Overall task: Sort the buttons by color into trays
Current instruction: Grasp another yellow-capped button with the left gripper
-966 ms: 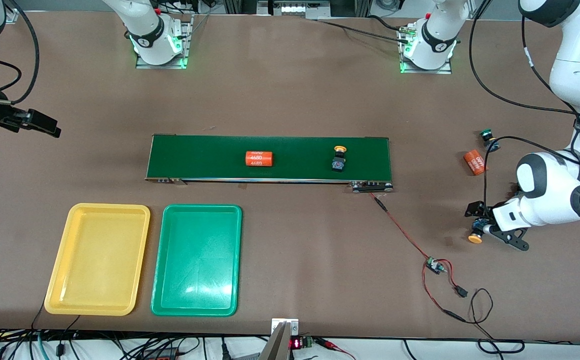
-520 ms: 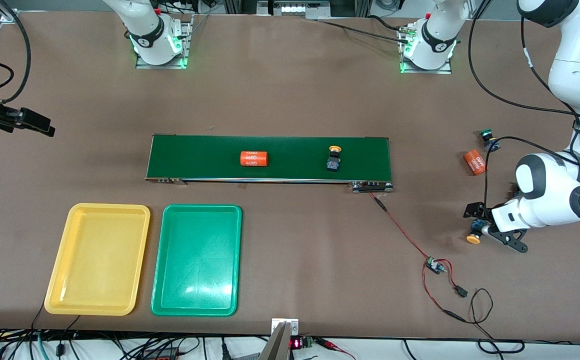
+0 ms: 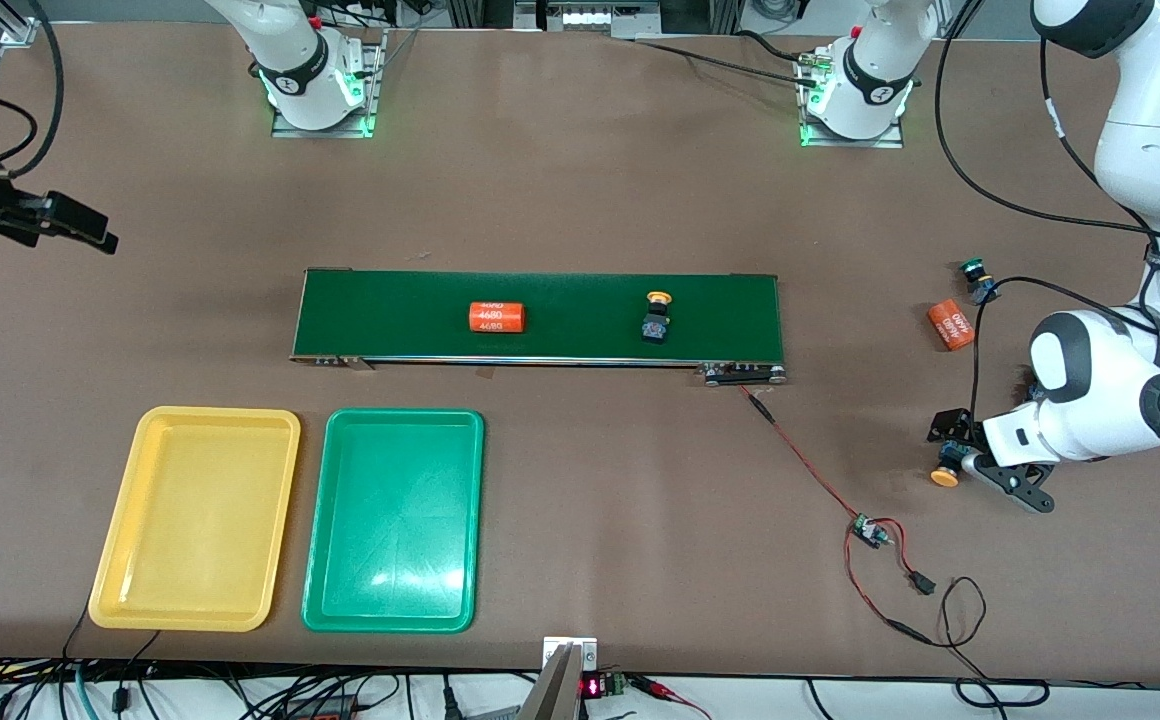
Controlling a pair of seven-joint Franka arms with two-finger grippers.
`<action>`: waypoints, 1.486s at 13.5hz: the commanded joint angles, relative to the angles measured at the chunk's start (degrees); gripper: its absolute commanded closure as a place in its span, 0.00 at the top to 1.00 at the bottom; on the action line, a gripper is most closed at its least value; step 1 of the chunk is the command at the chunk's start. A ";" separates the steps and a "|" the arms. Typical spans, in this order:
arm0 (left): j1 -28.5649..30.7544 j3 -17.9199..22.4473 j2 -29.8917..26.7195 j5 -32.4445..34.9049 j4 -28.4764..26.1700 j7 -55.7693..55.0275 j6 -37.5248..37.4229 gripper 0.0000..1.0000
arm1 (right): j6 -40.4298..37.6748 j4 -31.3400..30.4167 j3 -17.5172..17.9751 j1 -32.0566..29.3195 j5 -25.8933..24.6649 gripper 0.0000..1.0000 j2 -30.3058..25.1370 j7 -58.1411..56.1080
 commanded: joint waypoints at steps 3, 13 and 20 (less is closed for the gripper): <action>0.04 -0.01 1.13 -0.87 0.92 3.40 1.22 0.31 | 11.42 -17.90 3.03 -0.03 1.96 1.00 -11.31 4.02; -5.21 -4.41 -9.66 -1.22 -1.89 -13.27 -20.83 0.00 | 15.46 -19.06 22.21 -5.13 0.91 1.00 -9.47 23.09; -15.78 -5.54 -22.68 -6.21 -13.40 -37.81 -21.02 0.00 | 21.00 -18.89 28.09 -4.95 0.82 1.00 -5.17 32.24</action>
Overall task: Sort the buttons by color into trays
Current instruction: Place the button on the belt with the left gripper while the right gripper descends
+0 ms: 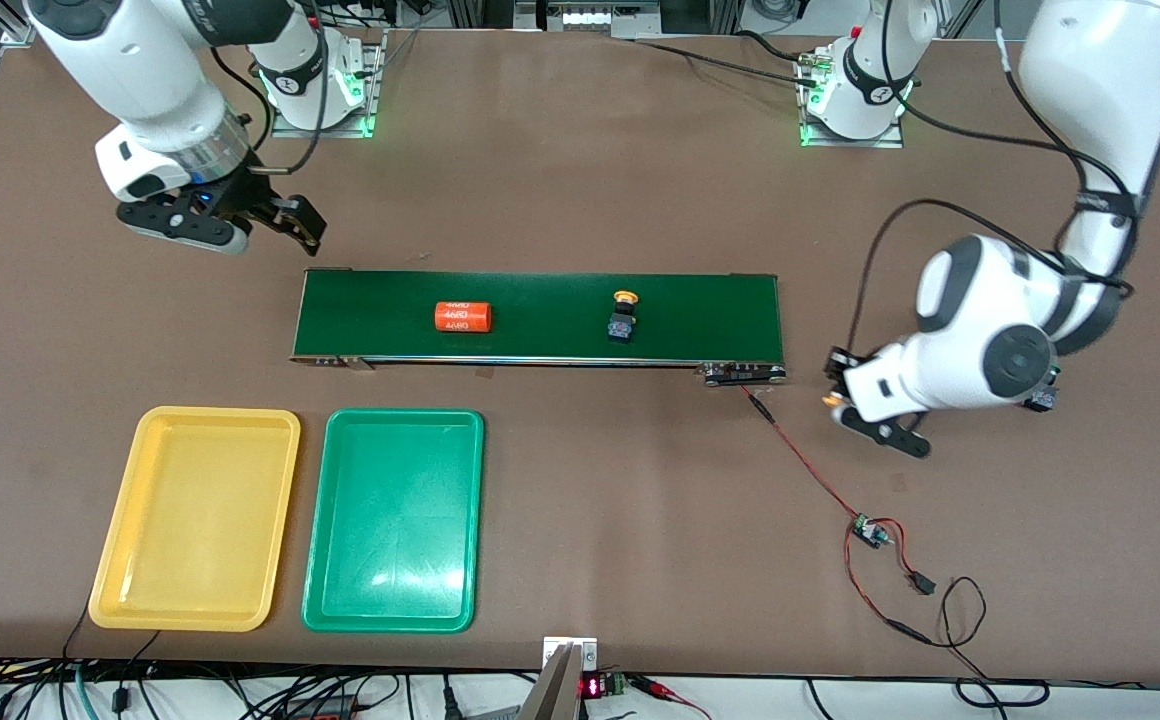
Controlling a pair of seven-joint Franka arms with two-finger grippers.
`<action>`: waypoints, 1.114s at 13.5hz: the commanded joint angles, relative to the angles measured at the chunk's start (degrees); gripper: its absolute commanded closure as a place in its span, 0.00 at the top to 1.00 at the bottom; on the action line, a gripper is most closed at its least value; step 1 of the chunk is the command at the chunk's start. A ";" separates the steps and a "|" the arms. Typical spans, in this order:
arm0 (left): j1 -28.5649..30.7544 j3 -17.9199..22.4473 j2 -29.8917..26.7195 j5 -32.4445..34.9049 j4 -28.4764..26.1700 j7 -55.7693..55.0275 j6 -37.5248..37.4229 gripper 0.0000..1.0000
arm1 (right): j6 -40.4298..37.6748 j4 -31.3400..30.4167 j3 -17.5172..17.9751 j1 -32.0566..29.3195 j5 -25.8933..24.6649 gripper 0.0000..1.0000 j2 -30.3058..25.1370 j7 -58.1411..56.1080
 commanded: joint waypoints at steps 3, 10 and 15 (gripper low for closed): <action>-0.12 -0.06 -5.57 -10.09 -7.00 -6.11 1.33 0.00 | 3.56 -0.03 4.27 -0.87 -1.15 1.00 2.83 6.43; -4.86 -0.06 -10.75 -12.58 -17.28 -17.71 14.86 0.00 | 5.06 0.32 5.16 1.40 -3.69 1.00 5.65 12.40; -5.75 -2.24 -14.97 -12.58 -24.40 -18.07 22.59 0.00 | 7.25 0.67 5.24 3.43 -5.72 1.00 8.55 14.44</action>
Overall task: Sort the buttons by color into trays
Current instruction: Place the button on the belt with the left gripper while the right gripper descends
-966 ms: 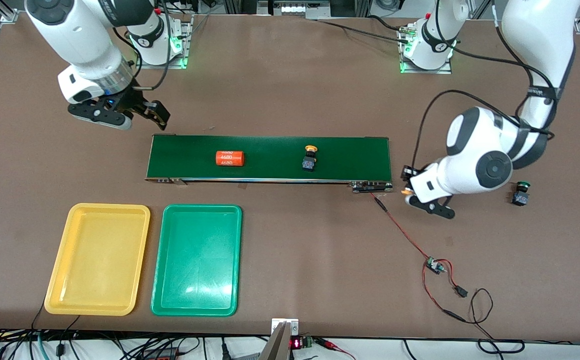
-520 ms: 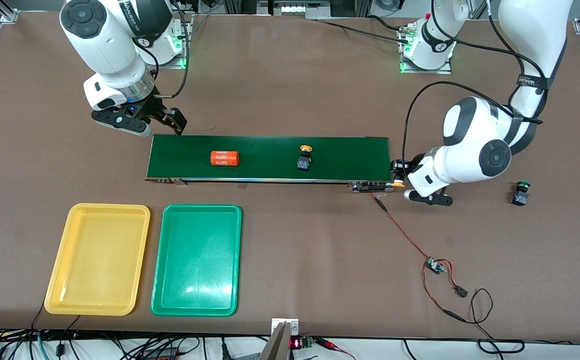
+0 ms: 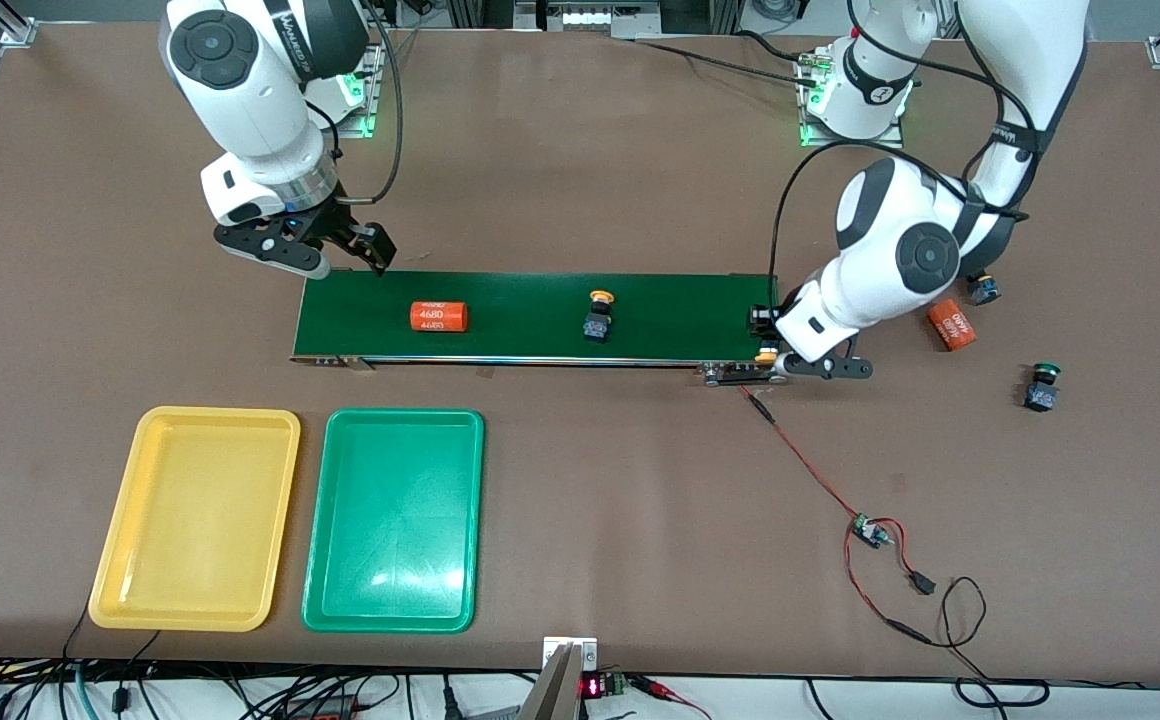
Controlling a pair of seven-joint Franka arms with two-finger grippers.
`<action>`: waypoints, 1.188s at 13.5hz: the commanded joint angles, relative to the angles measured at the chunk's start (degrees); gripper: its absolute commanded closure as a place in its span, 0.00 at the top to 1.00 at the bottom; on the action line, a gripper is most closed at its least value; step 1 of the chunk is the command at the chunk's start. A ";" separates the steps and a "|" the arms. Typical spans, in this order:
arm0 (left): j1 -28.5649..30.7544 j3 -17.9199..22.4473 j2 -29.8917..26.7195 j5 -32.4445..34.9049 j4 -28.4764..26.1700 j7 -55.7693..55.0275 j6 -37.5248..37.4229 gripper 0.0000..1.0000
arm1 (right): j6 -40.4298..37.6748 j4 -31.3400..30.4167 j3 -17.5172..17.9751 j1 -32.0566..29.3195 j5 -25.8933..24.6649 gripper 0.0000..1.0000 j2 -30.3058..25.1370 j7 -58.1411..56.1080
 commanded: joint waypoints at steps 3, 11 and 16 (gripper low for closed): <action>-0.32 -2.54 -3.89 -1.47 -7.32 -0.34 7.95 0.00 | 2.09 2.35 1.41 1.53 -1.10 1.00 4.46 -1.13; -0.67 -4.75 -0.20 -1.47 -9.43 -0.43 12.97 0.00 | 6.04 2.53 2.21 2.93 -0.84 1.00 8.86 -6.85; -0.67 -4.75 1.12 -1.47 -9.43 -0.34 13.15 0.15 | 8.50 3.93 2.21 5.74 -1.27 1.00 13.16 -5.80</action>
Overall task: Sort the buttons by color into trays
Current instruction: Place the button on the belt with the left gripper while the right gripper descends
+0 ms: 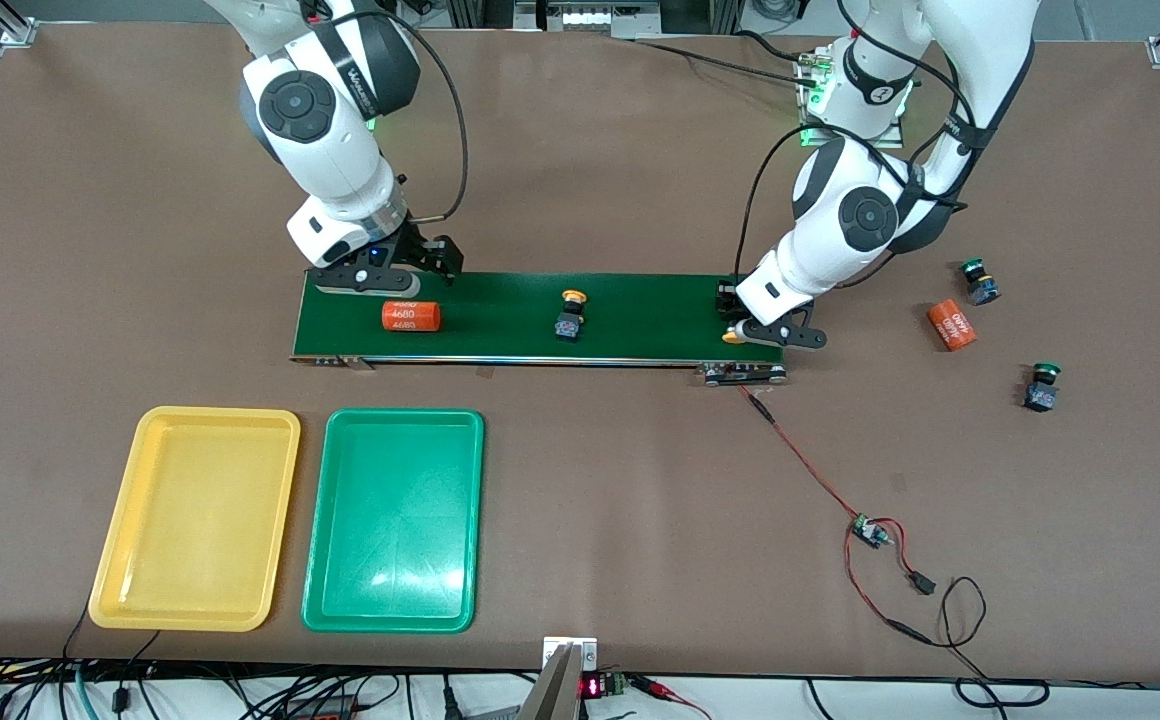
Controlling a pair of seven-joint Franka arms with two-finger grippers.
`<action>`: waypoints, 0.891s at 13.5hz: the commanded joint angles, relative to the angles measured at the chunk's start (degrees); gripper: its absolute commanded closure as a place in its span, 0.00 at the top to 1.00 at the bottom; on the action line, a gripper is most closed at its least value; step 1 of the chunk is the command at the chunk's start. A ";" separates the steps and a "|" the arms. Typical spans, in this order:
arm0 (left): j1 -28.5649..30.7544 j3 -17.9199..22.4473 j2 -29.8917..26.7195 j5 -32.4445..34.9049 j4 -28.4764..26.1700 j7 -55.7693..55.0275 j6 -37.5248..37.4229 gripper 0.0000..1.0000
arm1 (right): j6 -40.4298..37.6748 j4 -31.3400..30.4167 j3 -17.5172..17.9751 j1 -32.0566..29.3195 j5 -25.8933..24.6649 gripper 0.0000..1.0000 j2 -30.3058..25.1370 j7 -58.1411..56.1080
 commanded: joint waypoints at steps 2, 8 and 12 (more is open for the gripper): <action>-0.11 -0.18 0.58 -1.47 -0.10 0.99 0.23 0.52 | 0.40 3.80 0.08 2.77 -1.25 1.00 4.79 0.83; 10.67 1.22 -2.49 -1.38 2.18 9.93 -2.04 1.00 | 0.40 6.09 -0.01 4.79 -5.99 1.00 9.36 3.99; 22.54 1.49 -2.05 -0.76 3.15 14.17 -5.31 1.00 | 0.32 6.97 -0.28 5.41 -8.11 1.00 11.38 5.76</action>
